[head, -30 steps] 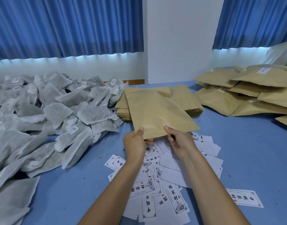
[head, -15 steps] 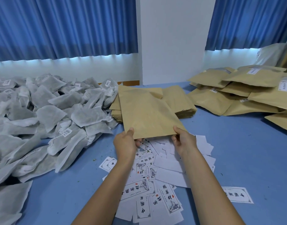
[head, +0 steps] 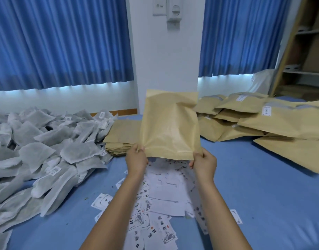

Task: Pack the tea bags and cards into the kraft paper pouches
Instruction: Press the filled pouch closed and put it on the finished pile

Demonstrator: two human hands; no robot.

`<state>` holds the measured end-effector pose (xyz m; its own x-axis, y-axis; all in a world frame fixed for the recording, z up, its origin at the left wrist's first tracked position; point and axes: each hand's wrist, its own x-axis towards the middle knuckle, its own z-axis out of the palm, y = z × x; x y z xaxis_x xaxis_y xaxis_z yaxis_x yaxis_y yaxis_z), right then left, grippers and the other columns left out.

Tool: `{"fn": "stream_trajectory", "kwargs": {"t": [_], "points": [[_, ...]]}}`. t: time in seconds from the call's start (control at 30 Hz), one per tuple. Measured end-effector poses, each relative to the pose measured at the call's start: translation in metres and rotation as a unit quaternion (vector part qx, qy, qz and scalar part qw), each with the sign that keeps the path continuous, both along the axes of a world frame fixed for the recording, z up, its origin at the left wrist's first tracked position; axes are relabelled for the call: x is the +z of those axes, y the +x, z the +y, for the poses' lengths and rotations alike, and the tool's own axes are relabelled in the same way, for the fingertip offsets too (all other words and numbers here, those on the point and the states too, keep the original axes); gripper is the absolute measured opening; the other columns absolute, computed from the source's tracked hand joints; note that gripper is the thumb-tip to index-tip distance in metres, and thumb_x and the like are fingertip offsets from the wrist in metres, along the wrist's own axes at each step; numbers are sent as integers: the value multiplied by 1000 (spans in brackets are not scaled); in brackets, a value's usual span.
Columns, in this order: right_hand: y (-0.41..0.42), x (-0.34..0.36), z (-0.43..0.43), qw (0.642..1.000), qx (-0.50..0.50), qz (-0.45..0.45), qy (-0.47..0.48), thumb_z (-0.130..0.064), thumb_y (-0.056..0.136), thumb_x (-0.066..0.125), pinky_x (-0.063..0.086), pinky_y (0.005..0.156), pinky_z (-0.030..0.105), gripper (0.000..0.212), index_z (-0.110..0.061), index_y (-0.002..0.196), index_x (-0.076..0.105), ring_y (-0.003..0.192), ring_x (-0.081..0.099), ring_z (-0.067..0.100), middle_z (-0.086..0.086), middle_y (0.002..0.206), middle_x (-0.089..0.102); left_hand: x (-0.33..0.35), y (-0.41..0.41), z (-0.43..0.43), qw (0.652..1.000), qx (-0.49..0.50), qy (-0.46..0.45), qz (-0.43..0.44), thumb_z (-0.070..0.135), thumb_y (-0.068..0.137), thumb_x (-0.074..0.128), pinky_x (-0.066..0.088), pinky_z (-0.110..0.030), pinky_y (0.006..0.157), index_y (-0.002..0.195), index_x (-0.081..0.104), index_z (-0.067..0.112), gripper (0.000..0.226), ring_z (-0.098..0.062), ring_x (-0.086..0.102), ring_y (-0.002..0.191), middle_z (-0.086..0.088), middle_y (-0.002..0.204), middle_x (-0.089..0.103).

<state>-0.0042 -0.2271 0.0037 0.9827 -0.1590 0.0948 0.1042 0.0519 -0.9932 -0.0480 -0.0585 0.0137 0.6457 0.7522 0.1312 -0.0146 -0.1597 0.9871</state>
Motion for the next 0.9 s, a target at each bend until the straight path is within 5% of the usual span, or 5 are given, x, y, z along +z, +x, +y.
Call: {"fn": "stream_trajectory", "kwargs": {"t": [0.17,0.5,0.67,0.73,0.9], "points": [[15,-3,-68,993,-95,27,65,5,88,44,34,49,27,41,-15,52,38,44,37,16,-8,39,35,4,42,-70,996,-87,17,-11,7,100,39,46,-21,48,114,57,20,26,-15,51,63,7,84,56],[53,-5,-159,949,-212,58,225,5,89,47,43,49,22,23,-6,89,67,46,46,9,-2,58,59,16,116,-168,966,-257,16,12,-1,94,31,44,-20,44,98,56,22,34,-16,43,55,0,71,52],[108,65,-176,919,82,-34,383,7,92,53,52,90,31,41,5,130,38,98,69,25,26,125,56,81,161,-187,896,-380,-222,-52,24,100,47,57,-32,57,148,-2,30,69,-27,67,73,-13,123,56],[117,74,-171,923,125,-22,363,10,92,52,50,95,34,56,8,142,27,100,68,27,29,135,48,85,165,-187,907,-398,-138,15,27,97,52,58,-33,60,147,-13,33,83,-24,71,76,-9,133,50],[101,37,-133,946,162,47,278,6,95,46,55,79,28,33,9,128,46,87,69,24,19,114,65,33,156,-160,912,-203,340,106,21,89,55,47,-28,87,139,36,15,54,-26,54,106,-12,125,53]]}}
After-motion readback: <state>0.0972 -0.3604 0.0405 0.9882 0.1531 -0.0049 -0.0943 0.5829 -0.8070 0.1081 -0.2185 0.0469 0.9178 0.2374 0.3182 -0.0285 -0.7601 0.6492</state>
